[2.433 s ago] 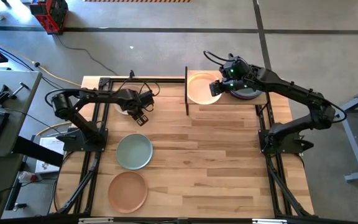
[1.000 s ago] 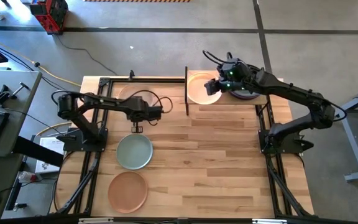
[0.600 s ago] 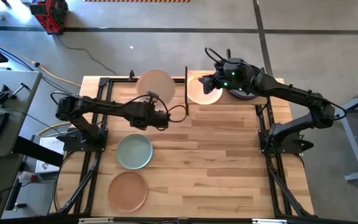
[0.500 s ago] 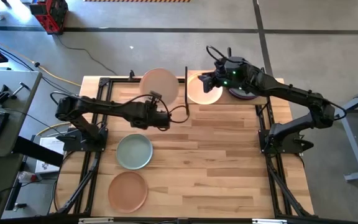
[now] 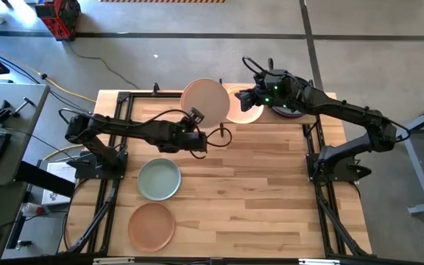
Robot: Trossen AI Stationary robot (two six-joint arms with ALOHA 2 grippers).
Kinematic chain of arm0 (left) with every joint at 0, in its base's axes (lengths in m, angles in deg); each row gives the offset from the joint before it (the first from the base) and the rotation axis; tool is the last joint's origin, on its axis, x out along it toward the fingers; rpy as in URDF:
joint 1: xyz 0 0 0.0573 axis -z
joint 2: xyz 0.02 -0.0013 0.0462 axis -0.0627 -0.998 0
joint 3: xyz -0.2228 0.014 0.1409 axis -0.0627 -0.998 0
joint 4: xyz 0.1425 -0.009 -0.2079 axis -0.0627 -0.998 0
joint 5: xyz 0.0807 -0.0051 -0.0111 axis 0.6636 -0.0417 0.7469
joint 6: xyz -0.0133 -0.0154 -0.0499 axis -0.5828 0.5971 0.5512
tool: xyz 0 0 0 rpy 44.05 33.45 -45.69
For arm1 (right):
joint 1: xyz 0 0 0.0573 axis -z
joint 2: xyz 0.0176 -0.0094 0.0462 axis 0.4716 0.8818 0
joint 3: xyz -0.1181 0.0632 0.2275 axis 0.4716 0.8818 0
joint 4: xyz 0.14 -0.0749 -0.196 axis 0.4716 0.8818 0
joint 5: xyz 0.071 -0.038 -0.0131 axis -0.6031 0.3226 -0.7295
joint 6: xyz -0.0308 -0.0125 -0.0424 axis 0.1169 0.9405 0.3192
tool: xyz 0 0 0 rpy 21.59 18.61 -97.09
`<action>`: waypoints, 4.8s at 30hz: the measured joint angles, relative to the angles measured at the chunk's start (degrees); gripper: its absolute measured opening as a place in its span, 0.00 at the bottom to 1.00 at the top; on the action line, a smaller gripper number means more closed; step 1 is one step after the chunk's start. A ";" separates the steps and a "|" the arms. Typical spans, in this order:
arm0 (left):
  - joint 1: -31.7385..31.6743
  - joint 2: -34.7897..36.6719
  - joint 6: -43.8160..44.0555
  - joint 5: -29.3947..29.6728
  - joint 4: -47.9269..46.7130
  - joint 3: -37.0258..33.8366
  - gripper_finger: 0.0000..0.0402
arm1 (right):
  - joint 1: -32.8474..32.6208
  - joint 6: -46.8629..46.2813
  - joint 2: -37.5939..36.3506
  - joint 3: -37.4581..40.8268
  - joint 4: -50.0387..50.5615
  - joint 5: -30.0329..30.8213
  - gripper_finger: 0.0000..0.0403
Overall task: Place and stack plates onto a shelf
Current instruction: Stack the white plate on top of the light brown plate on the shelf
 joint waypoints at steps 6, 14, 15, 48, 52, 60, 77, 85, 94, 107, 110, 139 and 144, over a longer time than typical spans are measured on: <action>-0.02 0.00 -5.89 1.04 4.31 0.00 0.01 | -0.94 -2.50 0.00 0.00 2.85 -0.95 0.32; -0.02 -0.01 -12.92 1.20 11.29 0.02 0.01 | -2.50 -4.75 0.00 0.00 3.60 -0.62 0.32; -0.02 0.00 -13.19 1.23 11.82 0.02 0.01 | -2.57 -5.05 0.00 0.00 3.94 0.04 0.32; -0.57 -0.08 -1.54 -9.45 17.82 0.07 0.14 | -2.58 -8.38 0.90 0.02 6.44 1.63 0.01; -0.57 -0.07 2.03 -9.79 18.74 0.07 0.21 | -2.58 -8.82 0.90 0.02 6.97 1.81 0.00; 0.69 -0.07 14.13 -3.05 20.41 0.07 0.28 | -0.34 -8.86 0.69 0.02 7.43 2.43 0.00; 2.43 -0.07 26.10 9.42 13.26 0.07 0.28 | 12.48 -5.94 0.50 0.02 13.29 -3.82 0.00; 1.62 -0.04 32.03 8.71 7.84 0.07 0.27 | 16.86 -3.60 0.50 0.02 19.99 -7.25 0.00; 1.62 -0.04 32.05 8.18 7.70 0.07 0.27 | 18.91 -2.45 0.50 0.02 25.22 -8.28 0.00; 1.62 -0.04 32.05 8.06 7.76 0.05 0.27 | 15.10 -5.15 2.46 0.02 25.63 -3.55 0.00; 1.62 -0.04 32.07 8.05 7.76 0.04 0.27 | 14.86 -5.23 2.94 0.02 25.64 -2.96 0.00; 1.62 -0.04 34.00 8.07 7.81 0.04 0.27 | 15.09 -5.85 3.02 0.02 20.79 -1.41 0.22; 1.62 -0.04 33.98 8.07 7.76 0.03 0.27 | 16.09 -5.07 2.84 -0.14 20.89 -3.51 0.22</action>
